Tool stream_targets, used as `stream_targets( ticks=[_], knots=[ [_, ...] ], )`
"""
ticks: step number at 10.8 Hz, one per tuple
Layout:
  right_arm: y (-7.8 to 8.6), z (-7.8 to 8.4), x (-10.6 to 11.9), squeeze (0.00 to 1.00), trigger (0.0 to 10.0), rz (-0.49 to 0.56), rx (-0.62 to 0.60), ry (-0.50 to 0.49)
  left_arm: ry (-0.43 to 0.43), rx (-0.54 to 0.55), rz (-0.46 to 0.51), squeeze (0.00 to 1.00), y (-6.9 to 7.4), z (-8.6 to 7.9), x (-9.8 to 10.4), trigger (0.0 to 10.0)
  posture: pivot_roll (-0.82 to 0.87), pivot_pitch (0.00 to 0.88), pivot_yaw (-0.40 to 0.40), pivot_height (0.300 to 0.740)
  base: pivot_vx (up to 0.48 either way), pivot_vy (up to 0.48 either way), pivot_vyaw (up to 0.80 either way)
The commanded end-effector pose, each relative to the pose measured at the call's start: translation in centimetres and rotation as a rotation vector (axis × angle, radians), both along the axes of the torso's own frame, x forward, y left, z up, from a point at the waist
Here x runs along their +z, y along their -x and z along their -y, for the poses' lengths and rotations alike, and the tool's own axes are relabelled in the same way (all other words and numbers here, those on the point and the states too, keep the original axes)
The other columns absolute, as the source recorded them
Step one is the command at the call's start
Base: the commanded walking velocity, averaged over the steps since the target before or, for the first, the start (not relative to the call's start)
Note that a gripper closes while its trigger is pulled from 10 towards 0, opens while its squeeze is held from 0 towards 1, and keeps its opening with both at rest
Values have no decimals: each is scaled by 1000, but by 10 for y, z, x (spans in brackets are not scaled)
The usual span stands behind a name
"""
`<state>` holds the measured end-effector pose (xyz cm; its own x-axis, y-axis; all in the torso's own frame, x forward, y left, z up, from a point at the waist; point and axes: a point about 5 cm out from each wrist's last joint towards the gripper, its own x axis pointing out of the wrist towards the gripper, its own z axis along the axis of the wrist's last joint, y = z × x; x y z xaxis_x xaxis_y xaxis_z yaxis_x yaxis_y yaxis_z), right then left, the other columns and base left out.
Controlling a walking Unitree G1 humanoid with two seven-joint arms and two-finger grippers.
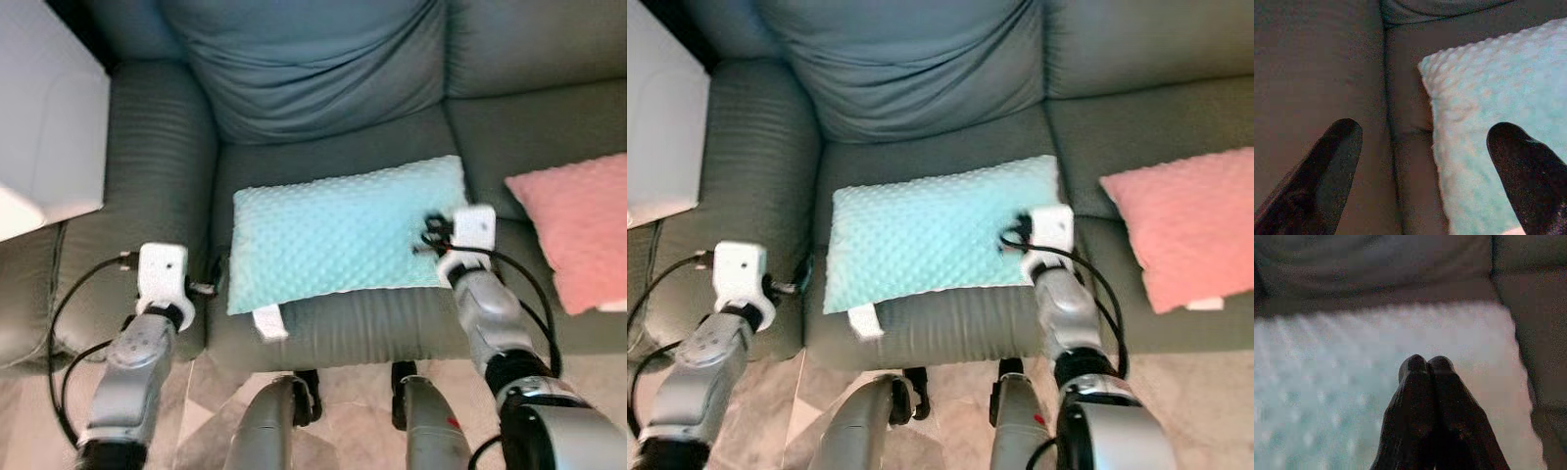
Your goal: Move the pillow to the sofa
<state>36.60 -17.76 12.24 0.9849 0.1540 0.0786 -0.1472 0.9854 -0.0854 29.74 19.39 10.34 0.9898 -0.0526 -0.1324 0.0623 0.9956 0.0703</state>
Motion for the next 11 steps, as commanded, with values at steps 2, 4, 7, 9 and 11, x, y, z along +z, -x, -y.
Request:
stream_targets(
  ticks=[2,4,7,9,11],
  knots=[
    [8,-11,-7,0,10000,15,49,-18,8,41,-37,0,4,-7,-15,10000,9,340,166,740,0,0,0],
    [16,-19,-11,1000,10000,32,89,1,26,42,-24,0,-3,-2,-19,10000,-38,270,131,740,0,0,0],
    [42,-26,-26,1000,10000,18,69,-9,61,59,9,0,3,-7,-25,10000,-93,159,91,740,0,0,0],
    [55,-35,-27,1000,10000,23,71,-14,84,76,74,1000,6,-12,-23,10000,-129,96,71,740,0,0,0],
    [62,-41,-24,1000,10000,35,85,-11,112,80,140,1000,3,-12,-14,10000,-139,68,64,740,0,0,0]
  ],
)
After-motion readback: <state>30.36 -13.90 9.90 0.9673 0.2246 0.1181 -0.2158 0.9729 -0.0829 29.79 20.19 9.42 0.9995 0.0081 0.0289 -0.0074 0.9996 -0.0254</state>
